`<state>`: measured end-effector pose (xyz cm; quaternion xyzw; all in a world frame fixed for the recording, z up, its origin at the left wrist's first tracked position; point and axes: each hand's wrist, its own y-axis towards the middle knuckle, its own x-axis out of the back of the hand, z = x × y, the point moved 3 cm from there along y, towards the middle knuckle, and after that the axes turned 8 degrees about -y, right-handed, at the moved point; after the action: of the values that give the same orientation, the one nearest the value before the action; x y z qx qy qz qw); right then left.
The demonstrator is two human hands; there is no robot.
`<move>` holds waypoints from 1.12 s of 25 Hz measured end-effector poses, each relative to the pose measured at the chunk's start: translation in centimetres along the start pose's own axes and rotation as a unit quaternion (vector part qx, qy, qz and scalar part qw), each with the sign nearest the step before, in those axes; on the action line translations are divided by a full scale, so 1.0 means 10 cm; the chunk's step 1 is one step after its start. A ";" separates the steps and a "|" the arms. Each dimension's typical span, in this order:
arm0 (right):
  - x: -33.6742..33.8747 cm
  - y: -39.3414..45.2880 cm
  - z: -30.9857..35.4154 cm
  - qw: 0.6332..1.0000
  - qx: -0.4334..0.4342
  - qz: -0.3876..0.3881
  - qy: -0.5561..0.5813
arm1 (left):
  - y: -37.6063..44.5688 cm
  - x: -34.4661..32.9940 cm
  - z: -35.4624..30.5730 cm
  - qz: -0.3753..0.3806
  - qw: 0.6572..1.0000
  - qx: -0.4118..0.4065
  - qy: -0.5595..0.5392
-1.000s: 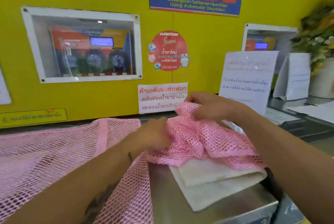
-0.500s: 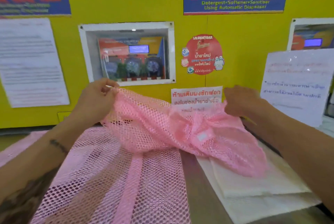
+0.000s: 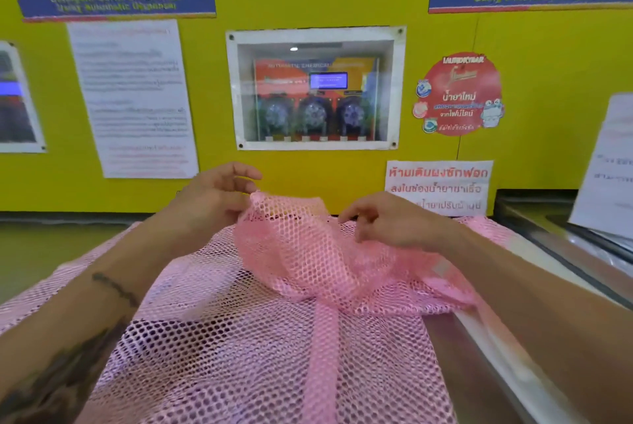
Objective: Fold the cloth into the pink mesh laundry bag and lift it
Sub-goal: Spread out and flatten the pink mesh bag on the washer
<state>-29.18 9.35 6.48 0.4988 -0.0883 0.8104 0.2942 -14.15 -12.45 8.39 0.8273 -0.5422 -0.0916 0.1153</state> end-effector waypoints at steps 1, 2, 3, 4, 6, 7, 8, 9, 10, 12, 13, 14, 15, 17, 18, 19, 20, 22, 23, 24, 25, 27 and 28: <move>0.10 -0.05 0.05 0.999 0.015 -0.001 0.028 | -0.03 0.04 -0.01 0.033 0.999 0.032 -0.024; 0.19 -0.12 0.11 0.997 0.030 0.037 0.061 | -0.08 0.06 -0.02 0.079 0.993 0.078 -0.039; 0.27 -0.21 0.19 0.989 0.040 0.099 0.100 | -0.15 0.08 -0.03 0.127 0.982 0.136 -0.033; 0.32 -0.27 0.24 0.981 0.036 0.150 0.119 | -0.23 0.09 -0.02 0.168 0.966 0.196 0.002; 0.37 -0.25 0.21 0.991 0.019 0.132 -0.001 | -0.40 0.04 0.01 0.236 0.919 0.269 0.169; 0.34 -0.21 0.17 0.988 0.000 0.108 -0.106 | -0.45 -0.01 0.03 0.253 0.885 0.278 0.276; 0.25 -0.17 0.13 0.975 -0.017 0.102 -0.198 | -0.48 -0.06 0.05 0.258 0.848 0.267 0.378; 0.12 -0.15 0.11 0.957 -0.028 0.121 -0.260 | -0.50 -0.13 0.06 0.265 0.816 0.234 0.458; 0.01 -0.11 0.07 0.949 -0.029 0.131 -0.286 | -0.52 -0.20 0.09 0.281 0.790 0.197 0.509; -0.08 -0.12 0.03 0.950 0.006 0.119 -0.288 | -0.57 -0.33 0.10 0.308 0.790 0.137 0.513; -0.04 -0.13 0.02 0.953 0.029 0.098 -0.284 | -0.60 -0.35 0.09 0.309 0.804 0.123 0.492; 0.04 -0.17 0.04 0.957 0.049 0.081 -0.272 | -0.63 -0.33 0.07 0.306 0.820 0.124 0.467; 0.14 -0.23 0.05 0.965 0.057 0.087 -0.239 | -0.68 -0.30 0.03 0.308 0.835 0.135 0.435; 0.31 -0.43 0.11 0.969 0.059 0.201 -0.127 | -0.74 -0.22 -0.04 0.316 0.843 0.171 0.399; 0.38 -0.55 0.13 0.956 0.048 0.282 -0.069 | -0.75 -0.17 -0.05 0.299 0.840 0.191 0.410; 0.45 -0.64 0.13 0.941 0.041 0.335 -0.012 | -0.72 -0.11 -0.03 0.260 0.836 0.194 0.443; 0.51 -0.67 0.13 0.935 0.027 0.351 0.041 | -0.67 -0.09 -0.03 0.212 0.832 0.177 0.480; 0.57 -0.62 0.07 0.950 -0.017 0.299 0.086 | -0.59 -0.17 -0.01 0.139 0.836 0.121 0.517; 0.55 -0.57 0.01 0.964 -0.036 0.256 0.059 | -0.58 -0.25 0.00 0.132 0.842 0.093 0.515; 0.52 -0.53 -0.02 0.974 -0.044 0.220 -0.014 | -0.57 -0.34 0.02 0.144 0.848 0.075 0.505; 0.46 -0.52 -0.03 0.970 -0.048 0.211 -0.112 | -0.58 -0.43 0.04 0.167 0.853 0.070 0.490; 0.37 -0.54 -0.04 0.941 -0.071 0.217 -0.250 | -0.65 -0.58 0.09 0.234 0.852 0.086 0.460; 0.32 -0.56 -0.04 0.931 -0.083 0.225 -0.275 | -0.71 -0.64 0.11 0.277 0.842 0.106 0.451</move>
<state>-27.39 15.38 8.18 0.6426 -0.3430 0.6764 0.1088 -10.74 -3.91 5.45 0.5997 -0.6435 0.3852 0.2789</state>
